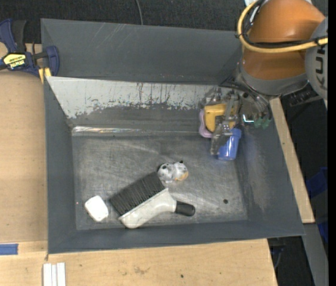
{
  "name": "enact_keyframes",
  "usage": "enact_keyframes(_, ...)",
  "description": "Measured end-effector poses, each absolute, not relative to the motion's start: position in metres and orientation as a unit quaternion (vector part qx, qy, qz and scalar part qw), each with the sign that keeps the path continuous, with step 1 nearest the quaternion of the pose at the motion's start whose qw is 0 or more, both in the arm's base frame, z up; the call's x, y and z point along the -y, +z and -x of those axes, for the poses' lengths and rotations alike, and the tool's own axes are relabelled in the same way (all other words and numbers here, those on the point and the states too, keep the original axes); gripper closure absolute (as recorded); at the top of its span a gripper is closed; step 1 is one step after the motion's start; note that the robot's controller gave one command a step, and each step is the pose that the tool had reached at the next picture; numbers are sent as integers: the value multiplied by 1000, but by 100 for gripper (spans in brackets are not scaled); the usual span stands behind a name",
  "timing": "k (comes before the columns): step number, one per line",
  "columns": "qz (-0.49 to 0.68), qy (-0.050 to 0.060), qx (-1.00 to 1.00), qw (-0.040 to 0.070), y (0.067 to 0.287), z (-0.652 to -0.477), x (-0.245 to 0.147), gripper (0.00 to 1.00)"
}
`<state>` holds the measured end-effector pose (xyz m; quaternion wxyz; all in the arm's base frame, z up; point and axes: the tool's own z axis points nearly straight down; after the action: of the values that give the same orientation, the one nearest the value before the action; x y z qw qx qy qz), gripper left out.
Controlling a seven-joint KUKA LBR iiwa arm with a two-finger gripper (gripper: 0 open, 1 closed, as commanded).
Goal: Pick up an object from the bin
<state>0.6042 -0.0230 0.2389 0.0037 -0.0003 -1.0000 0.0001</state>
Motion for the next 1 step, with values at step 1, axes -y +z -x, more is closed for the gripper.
enact_keyframes(1,0,0,1000,-1,244,-606,23,0)
